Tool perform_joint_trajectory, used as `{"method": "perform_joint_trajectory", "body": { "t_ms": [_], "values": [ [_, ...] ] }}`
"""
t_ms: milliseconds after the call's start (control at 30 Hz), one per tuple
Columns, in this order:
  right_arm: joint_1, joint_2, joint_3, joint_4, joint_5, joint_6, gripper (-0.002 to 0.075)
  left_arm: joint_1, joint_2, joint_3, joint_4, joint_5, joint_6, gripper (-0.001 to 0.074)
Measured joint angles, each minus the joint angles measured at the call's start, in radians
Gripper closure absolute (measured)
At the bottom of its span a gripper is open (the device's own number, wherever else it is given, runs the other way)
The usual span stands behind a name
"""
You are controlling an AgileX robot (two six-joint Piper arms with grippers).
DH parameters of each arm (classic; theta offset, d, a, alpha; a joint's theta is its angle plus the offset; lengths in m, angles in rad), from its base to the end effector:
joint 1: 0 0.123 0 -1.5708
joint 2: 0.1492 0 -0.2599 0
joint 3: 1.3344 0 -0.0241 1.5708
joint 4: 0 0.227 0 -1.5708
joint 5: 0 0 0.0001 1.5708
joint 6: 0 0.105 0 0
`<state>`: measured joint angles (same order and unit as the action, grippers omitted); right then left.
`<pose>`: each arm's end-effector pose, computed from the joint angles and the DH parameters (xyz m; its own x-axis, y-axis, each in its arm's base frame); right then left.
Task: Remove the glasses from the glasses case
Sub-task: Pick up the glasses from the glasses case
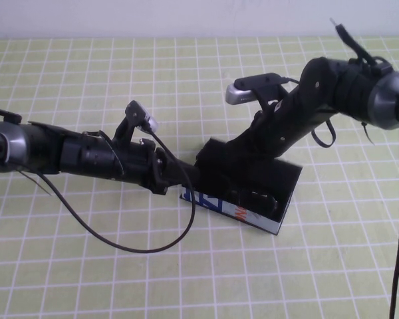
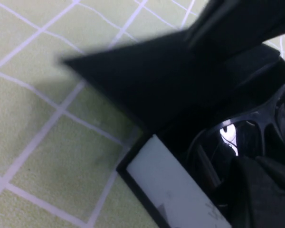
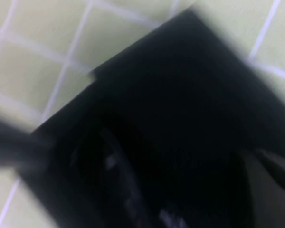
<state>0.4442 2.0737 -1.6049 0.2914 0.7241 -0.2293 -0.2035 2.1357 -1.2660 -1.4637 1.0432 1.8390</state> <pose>0.3756 0.2009 0.1762 -0.7940 -0.3869 -0.4688 -0.5088 0.8450 0.1644 0.3527 -0.1649 0.1324 -0.4455 0.3326 -0.8312 0.8882 0.2806 -0.3638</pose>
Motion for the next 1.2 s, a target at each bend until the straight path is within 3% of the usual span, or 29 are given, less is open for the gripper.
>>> {"method": "perform_joint_trajectory", "body": {
  "t_ms": [367,667,1200],
  "values": [
    [0.057,-0.169,-0.014,0.021,0.286,-0.34,0.0722,0.044,-0.034,-0.063,0.011,0.046,-0.152,0.0739],
    [0.11,-0.106,-0.013,-0.036,0.296,-0.451,0.0449,0.109,-0.036,-0.07,0.021,0.047,-0.227,0.0739],
    [0.11,-0.035,-0.013,-0.136,0.181,-0.456,0.0433,0.116,-0.036,-0.07,0.027,0.049,-0.231,0.0739]
  ]
}}
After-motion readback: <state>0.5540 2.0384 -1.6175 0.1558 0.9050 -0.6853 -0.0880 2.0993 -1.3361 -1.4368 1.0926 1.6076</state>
